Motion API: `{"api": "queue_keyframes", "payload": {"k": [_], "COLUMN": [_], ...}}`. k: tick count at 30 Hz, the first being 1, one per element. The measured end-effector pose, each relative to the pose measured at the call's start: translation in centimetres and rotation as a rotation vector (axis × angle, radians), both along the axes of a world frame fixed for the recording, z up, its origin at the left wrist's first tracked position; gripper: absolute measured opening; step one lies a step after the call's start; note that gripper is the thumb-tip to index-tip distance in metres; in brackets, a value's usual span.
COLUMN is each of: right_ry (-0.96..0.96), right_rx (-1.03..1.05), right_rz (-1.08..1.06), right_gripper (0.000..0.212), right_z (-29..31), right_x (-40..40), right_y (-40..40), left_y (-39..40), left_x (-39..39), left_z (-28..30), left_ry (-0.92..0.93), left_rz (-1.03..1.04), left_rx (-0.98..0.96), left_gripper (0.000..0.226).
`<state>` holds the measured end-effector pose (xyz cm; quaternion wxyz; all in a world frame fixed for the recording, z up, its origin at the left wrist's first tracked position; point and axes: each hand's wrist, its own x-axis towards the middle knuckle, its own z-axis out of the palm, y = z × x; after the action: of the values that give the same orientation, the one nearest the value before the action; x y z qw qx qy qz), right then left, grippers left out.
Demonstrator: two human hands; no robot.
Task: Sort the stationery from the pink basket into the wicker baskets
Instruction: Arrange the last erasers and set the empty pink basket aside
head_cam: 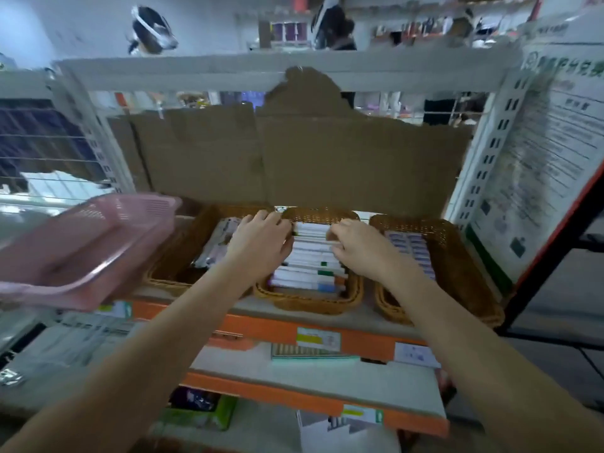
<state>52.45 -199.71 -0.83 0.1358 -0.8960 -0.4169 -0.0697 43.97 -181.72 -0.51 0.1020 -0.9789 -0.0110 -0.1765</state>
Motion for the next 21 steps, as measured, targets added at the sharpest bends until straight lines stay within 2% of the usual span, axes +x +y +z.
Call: {"api": "queue_keyframes", "payload": {"k": [6, 14, 21], "right_ry": [-0.008, 0.023, 0.047], "right_rx": [0.013, 0.010, -0.053], "right_rz": [0.095, 0.206, 0.276], "right_gripper": [0.021, 0.023, 0.028], "right_z": [1.8, 1.3, -1.6], "right_x": [-4.5, -11.6, -12.6], "right_y": [15.2, 33.2, 42.8], "left_y": [14.2, 30.8, 39.9], "left_x": [-7.8, -15.4, -15.8], "left_z": [1.8, 1.5, -0.9], "left_ry": [0.021, 0.124, 0.169], "left_rz": [0.207, 0.376, 0.421], "left_rx": [0.125, 0.059, -0.068], "left_gripper": [0.035, 0.032, 0.027]}}
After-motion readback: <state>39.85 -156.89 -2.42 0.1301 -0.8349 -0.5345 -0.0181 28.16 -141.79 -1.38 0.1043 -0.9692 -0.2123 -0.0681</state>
